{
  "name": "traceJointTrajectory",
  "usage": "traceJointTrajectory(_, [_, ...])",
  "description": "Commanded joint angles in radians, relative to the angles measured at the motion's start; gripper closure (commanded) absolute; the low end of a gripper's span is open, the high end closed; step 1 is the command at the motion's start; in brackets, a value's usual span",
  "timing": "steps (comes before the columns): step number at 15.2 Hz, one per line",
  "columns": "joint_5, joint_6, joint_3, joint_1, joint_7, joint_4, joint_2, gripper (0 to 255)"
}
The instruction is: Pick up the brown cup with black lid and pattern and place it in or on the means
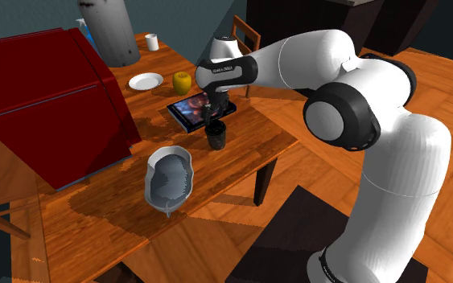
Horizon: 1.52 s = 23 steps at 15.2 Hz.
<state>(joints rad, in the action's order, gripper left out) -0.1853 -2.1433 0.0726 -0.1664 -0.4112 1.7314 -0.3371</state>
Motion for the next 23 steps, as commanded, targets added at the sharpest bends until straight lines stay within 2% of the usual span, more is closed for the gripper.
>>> traceJointTrajectory(1, [0.001,-0.013,0.002,-0.002,-0.006,0.039,-0.015,0])
traceJointTrajectory(7, [0.001,-0.013,0.002,-0.002,-0.006,0.039,-0.015,0])
traceJointTrajectory(8, [0.001,-0.016,0.001,-0.002,-0.006,0.025,-0.031,255])
traceJointTrajectory(15, [0.007,0.017,0.000,0.005,0.011,-0.001,-0.023,255])
traceJointTrajectory(17, [0.001,-0.013,0.002,-0.001,-0.006,0.039,-0.015,255])
traceJointTrajectory(23, [0.010,0.055,0.004,-0.001,0.006,0.000,0.016,255])
